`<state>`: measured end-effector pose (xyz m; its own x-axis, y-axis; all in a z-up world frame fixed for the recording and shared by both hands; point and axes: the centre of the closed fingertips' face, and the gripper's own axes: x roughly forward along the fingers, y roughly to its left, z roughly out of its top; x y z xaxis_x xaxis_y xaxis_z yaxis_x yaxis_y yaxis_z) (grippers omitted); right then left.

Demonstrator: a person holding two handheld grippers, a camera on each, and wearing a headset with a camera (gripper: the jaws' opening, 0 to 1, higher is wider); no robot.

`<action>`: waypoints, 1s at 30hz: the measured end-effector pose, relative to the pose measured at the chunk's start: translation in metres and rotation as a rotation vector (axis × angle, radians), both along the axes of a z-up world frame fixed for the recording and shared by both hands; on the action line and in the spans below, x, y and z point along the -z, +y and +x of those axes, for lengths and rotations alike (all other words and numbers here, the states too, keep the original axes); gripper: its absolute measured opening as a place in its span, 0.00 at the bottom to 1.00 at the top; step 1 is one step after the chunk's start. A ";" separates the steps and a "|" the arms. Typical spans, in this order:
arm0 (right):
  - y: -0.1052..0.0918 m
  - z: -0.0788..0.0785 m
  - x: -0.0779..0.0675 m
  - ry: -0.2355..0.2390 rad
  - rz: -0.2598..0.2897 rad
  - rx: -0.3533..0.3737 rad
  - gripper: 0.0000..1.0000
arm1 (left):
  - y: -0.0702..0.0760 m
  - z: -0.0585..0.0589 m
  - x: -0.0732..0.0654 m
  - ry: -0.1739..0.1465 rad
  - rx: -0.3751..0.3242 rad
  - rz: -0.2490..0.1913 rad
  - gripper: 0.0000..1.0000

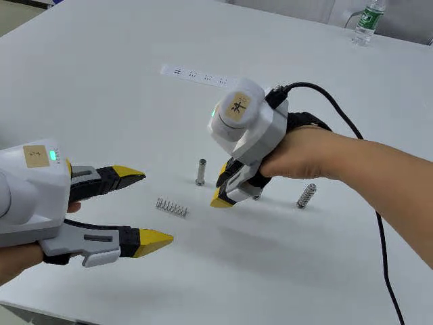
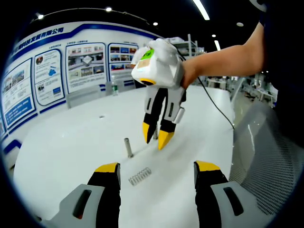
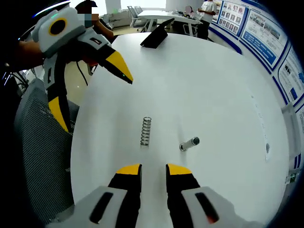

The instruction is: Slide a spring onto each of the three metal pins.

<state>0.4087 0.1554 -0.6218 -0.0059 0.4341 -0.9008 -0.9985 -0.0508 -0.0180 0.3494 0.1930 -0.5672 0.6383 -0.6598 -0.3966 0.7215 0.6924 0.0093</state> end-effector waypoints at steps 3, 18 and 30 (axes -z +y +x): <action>0.009 -0.004 0.003 0.015 0.017 0.006 0.20 | 0.001 0.000 0.001 0.001 -0.002 -0.001 0.63; 0.035 -0.010 0.030 0.041 0.049 0.060 0.18 | 0.004 0.000 0.004 0.010 -0.005 -0.001 0.63; 0.039 -0.008 0.046 0.055 0.025 0.087 0.15 | 0.003 0.000 0.004 0.014 -0.002 0.004 0.63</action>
